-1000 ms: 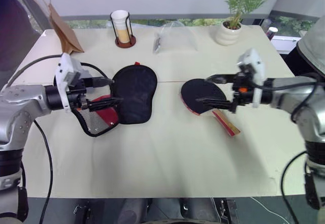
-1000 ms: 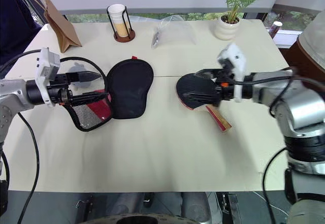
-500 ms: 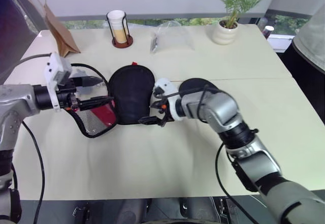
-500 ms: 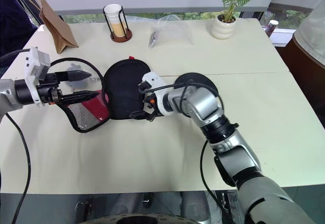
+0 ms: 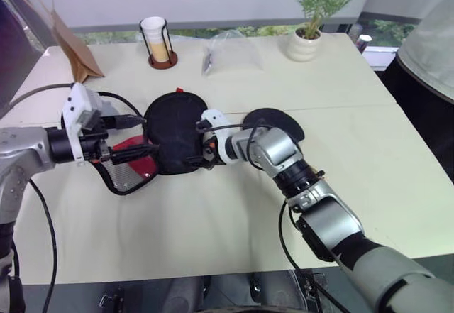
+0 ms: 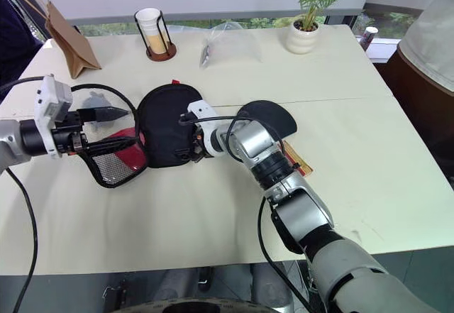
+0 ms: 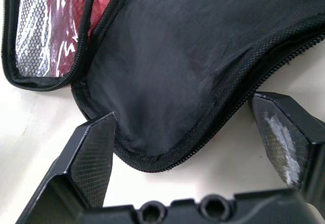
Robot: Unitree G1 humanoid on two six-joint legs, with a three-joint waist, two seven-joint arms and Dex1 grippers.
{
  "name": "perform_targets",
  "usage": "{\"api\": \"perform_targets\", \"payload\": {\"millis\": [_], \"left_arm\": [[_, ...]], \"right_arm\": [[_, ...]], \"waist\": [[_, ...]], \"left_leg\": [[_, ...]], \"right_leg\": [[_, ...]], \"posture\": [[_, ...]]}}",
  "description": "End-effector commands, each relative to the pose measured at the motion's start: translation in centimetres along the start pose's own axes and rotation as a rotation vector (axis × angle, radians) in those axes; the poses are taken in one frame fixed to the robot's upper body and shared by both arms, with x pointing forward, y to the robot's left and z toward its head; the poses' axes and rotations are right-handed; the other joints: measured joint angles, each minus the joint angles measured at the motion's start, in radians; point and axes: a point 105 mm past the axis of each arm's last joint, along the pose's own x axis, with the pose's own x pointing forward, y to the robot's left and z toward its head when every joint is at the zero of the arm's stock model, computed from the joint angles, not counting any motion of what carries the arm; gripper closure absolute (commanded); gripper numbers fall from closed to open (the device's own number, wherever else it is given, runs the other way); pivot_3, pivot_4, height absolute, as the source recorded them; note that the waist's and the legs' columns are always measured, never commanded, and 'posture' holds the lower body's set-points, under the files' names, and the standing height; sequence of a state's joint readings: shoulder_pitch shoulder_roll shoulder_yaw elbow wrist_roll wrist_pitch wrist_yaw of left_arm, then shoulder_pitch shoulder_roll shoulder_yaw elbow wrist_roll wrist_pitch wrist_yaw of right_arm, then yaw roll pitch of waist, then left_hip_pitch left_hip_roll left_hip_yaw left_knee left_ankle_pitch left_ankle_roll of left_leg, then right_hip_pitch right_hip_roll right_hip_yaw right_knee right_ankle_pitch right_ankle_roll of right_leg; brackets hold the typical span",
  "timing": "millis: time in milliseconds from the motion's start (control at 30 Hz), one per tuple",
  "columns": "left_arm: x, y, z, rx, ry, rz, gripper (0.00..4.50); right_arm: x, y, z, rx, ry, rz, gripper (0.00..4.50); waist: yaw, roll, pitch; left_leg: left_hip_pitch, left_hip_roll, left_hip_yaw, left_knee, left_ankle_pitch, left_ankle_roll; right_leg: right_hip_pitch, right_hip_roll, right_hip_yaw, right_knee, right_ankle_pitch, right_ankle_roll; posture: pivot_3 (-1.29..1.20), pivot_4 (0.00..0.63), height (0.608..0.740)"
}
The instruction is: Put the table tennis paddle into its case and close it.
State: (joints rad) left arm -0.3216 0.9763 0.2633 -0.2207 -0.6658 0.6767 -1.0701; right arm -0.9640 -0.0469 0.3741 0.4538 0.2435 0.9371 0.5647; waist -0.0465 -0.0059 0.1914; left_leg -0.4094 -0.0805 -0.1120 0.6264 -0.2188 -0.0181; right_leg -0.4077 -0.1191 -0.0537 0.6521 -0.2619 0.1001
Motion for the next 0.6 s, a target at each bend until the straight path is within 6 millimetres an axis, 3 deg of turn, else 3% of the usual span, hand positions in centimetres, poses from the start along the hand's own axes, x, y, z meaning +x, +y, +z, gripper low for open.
{"api": "perform_targets", "payload": {"millis": [33,267,433,600], "left_arm": [[-0.7,0.0,1.4,0.053,-0.025,0.020,0.32],[-0.7,0.0,1.4,0.061,-0.023,0.026,0.32],[-0.6,0.1,1.4,0.062,-0.025,0.028,0.32],[-0.4,0.1,1.3,0.064,-0.027,0.028,0.32]], "right_arm": [[0.6,-0.3,-0.4,-0.019,0.024,-0.026,0.87],[1.0,-0.9,-2.2,-0.134,0.087,-0.071,4.46],[0.1,-1.1,-3.0,-0.149,0.100,-0.073,4.46],[-3.0,-1.9,-3.8,-0.195,0.105,-0.066,4.46]], "waist": [[0.000,0.000,0.000],[0.000,0.000,0.000],[0.004,0.000,0.000],[0.015,0.000,0.000]], "left_leg": [[0.000,0.002,0.000,0.000,0.000,0.000],[0.000,0.005,0.001,-0.001,0.001,-0.001],[0.001,0.005,0.001,-0.003,0.001,-0.002],[0.001,0.004,0.001,-0.003,0.001,-0.002]], "right_leg": [[0.000,0.001,0.000,0.000,0.000,-0.001],[-0.001,0.005,0.001,0.000,0.002,-0.003],[-0.002,0.005,0.001,0.000,0.002,-0.003],[-0.001,0.003,0.001,-0.002,0.002,-0.003]], "posture": [[0.00,0.150,0.740],[0.00,0.150,0.740],[0.00,0.150,0.740],[0.00,0.150,0.740]]}}
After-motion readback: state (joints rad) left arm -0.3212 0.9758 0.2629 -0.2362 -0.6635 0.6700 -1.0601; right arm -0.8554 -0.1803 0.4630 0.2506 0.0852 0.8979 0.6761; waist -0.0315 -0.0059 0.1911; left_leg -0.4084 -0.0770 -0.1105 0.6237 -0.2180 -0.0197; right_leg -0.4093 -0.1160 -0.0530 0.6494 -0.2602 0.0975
